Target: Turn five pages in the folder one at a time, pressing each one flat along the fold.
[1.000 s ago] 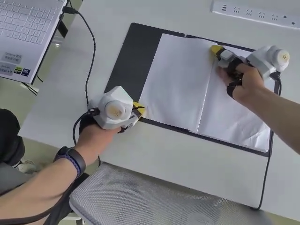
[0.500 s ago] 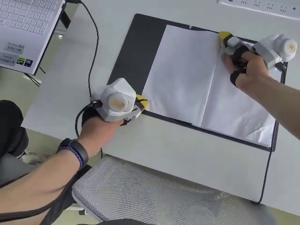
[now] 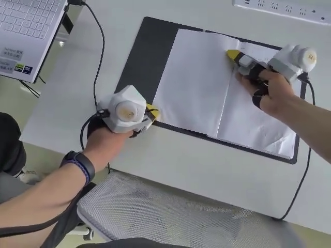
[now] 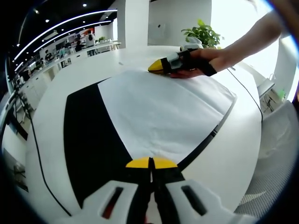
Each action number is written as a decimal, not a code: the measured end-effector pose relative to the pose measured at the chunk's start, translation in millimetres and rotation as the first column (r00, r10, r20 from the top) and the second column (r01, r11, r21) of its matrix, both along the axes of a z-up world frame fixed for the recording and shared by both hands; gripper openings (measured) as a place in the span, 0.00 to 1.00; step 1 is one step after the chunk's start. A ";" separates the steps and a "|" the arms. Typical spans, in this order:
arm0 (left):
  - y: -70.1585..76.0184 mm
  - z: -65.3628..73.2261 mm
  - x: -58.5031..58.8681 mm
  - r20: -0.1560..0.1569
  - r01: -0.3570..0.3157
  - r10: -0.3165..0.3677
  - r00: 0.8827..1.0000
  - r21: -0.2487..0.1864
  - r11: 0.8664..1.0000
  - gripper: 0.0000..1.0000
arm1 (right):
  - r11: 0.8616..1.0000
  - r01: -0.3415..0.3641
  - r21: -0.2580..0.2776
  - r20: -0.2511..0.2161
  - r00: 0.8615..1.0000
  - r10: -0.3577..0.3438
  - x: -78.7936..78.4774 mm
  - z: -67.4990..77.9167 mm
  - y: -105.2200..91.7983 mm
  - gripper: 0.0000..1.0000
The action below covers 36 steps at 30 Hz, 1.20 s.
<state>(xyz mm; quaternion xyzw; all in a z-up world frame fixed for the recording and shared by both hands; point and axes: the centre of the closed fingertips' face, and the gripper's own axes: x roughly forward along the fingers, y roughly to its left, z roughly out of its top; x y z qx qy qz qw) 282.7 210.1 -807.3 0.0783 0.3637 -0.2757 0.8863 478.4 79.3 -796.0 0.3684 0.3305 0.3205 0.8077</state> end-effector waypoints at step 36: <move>-0.9 3.2 -2.2 0.002 -0.017 0.017 1.000 -0.025 1.000 0.00 | 0.975 -0.221 0.008 -0.029 0.975 0.221 -158.0 9.6 8.8 0.00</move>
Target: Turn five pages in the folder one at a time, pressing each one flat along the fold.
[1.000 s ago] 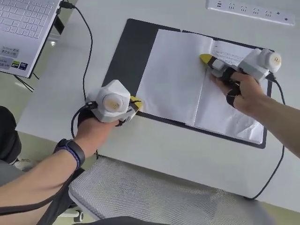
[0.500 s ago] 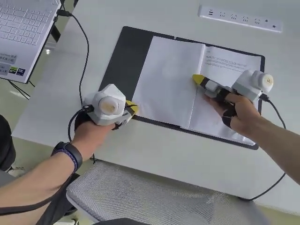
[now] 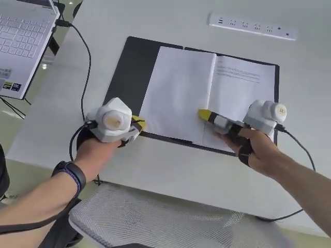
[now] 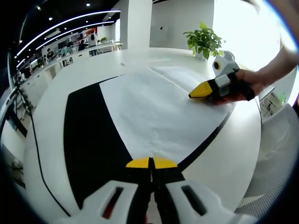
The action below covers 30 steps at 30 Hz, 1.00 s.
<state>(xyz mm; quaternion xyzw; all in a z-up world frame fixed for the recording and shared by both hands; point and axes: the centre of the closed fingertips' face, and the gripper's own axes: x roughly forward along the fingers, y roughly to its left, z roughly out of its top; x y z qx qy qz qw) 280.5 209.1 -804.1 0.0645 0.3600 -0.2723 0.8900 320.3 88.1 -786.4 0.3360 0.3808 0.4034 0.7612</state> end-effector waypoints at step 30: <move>2.0 -6.2 2.7 -0.015 -0.020 0.020 1.000 -0.012 1.000 0.00 | 0.997 -0.054 -0.055 -0.045 0.998 0.051 -49.5 -17.6 -9.5 0.00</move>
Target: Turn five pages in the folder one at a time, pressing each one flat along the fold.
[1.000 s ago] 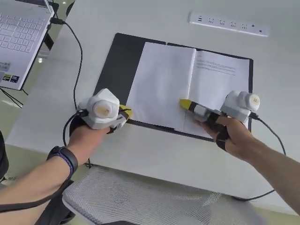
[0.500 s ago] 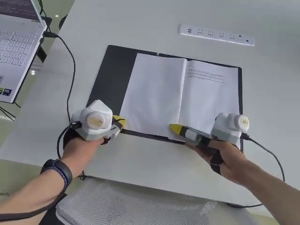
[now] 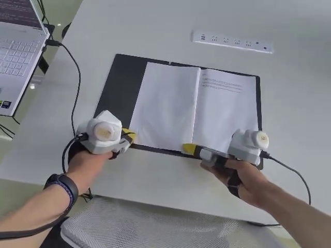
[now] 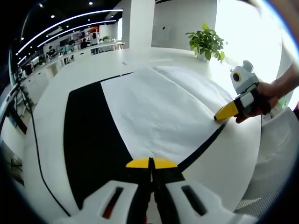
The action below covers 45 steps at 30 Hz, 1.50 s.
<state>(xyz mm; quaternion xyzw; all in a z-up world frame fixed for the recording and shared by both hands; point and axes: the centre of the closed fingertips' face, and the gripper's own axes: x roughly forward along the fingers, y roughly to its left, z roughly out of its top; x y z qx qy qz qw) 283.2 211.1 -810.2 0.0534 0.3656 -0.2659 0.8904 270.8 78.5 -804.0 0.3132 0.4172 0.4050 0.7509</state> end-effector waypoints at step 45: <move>-19.5 41.0 -3.3 -0.012 0.040 -0.041 0.999 -0.037 0.999 0.27 | 0.989 0.116 -0.094 0.175 0.980 -0.098 12.4 48.0 -76.2 0.18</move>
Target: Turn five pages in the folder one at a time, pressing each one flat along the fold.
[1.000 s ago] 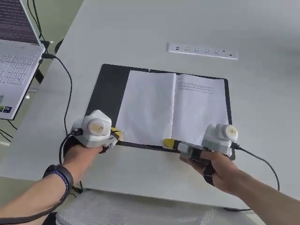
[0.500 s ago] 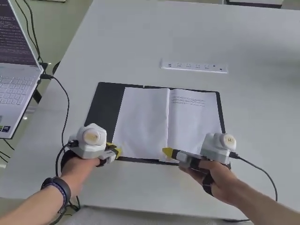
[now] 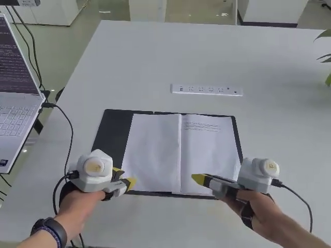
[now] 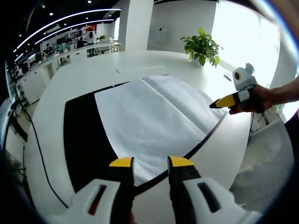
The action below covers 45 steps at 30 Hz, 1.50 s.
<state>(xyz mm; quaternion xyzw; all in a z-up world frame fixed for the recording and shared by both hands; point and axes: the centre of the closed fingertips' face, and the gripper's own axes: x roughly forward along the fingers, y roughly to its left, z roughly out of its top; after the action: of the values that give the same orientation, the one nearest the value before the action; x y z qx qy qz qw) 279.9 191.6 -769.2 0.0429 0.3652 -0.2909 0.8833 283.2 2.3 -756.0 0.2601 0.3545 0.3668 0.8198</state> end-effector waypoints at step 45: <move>2.2 82.0 -57.4 0.119 0.004 -0.004 0.993 0.005 1.000 0.66 | 0.917 0.080 -0.391 0.260 0.965 0.027 -64.4 56.4 -119.6 0.61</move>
<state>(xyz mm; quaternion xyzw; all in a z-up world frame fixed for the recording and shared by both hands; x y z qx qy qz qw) 222.6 193.8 -687.1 0.0629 0.3125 -0.2887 0.9028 218.8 -117.3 -699.6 0.0422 0.3075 0.3067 0.8998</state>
